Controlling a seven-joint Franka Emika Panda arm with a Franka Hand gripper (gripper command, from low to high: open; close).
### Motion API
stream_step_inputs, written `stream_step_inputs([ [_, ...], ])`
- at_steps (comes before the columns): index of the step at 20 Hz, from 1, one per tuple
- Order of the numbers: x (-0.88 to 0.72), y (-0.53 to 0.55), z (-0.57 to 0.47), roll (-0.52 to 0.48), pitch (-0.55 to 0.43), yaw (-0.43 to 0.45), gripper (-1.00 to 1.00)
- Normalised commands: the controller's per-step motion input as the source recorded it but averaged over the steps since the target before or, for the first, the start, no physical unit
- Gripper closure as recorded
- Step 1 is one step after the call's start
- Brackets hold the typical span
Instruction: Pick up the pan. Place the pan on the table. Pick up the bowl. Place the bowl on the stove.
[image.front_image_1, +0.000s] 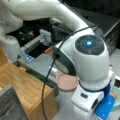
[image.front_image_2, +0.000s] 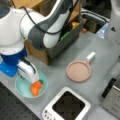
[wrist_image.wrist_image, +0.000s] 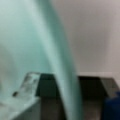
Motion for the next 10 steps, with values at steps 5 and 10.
stream_step_inputs([
  [5, 0.08, 0.26, -0.01, -0.032, 0.067, -0.179, 1.00],
  [10, -0.06, 0.34, -0.14, -0.103, 0.024, -0.151, 1.00],
])
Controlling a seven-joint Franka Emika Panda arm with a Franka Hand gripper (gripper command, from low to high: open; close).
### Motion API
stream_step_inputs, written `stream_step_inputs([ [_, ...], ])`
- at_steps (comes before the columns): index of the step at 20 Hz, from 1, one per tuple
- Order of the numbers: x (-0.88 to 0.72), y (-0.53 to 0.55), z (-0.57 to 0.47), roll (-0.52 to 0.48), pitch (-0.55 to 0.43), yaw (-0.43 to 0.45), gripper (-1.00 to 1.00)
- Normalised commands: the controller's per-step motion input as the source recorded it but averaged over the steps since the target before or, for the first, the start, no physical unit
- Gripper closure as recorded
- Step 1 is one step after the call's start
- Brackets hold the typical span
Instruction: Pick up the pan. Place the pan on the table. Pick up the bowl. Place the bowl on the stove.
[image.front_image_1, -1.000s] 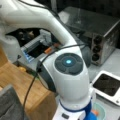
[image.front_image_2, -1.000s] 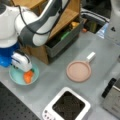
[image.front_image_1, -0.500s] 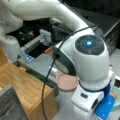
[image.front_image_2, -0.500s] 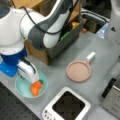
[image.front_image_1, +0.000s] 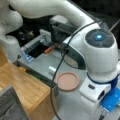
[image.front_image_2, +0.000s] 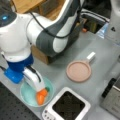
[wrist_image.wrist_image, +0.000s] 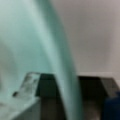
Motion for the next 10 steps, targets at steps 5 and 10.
stream_step_inputs([
  [5, -0.28, 0.45, -0.26, -0.158, -0.031, -0.107, 1.00],
  [10, -0.40, 0.39, -0.29, -0.188, -0.150, -0.135, 1.00],
])
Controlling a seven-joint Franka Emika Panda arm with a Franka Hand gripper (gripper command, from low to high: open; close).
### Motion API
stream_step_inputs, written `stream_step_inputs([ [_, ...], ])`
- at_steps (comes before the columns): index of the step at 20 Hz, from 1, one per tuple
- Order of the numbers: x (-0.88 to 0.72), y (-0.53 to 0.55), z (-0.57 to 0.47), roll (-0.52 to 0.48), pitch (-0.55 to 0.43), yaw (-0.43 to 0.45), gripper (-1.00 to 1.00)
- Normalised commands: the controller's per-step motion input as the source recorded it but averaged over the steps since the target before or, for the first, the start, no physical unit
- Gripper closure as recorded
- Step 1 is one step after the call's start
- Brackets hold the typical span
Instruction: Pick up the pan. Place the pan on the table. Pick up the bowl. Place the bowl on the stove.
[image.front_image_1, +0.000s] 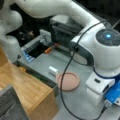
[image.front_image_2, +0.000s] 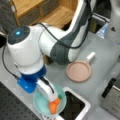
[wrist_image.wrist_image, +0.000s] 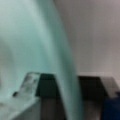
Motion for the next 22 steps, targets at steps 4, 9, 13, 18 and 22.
stream_step_inputs([
  [4, -0.44, 0.18, -0.28, -0.208, -0.257, -0.131, 1.00],
  [9, -0.52, 0.05, -0.28, -0.208, -0.317, -0.083, 1.00],
  [13, -0.56, 0.04, -0.28, -0.216, -0.331, -0.051, 1.00],
  [18, -0.53, 0.11, -0.28, -0.232, -0.332, -0.053, 1.00],
  [22, -0.50, 0.19, -0.29, -0.244, -0.287, -0.067, 1.00],
])
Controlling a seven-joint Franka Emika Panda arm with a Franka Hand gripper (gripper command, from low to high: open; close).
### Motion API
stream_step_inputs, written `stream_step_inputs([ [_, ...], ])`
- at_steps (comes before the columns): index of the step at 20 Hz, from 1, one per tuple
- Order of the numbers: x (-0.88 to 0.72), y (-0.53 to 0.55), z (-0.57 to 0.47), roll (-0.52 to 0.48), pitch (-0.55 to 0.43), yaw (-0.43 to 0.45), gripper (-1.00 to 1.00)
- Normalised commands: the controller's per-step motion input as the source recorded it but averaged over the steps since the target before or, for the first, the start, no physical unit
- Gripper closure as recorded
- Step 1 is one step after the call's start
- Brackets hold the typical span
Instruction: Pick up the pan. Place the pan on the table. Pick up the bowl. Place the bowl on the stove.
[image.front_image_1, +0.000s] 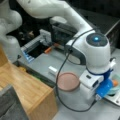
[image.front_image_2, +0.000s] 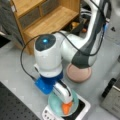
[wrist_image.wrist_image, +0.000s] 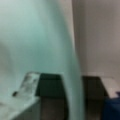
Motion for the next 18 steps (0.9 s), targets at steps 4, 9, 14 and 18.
stream_step_inputs([
  [4, -0.46, 0.21, -0.34, -0.260, -0.233, -0.046, 1.00],
  [9, -0.41, 0.20, -0.34, -0.279, -0.178, -0.005, 1.00],
  [14, -0.34, 0.20, -0.28, -0.293, -0.118, 0.002, -1.00],
  [18, -0.24, 0.22, -0.23, -0.301, -0.099, -0.008, -1.00],
])
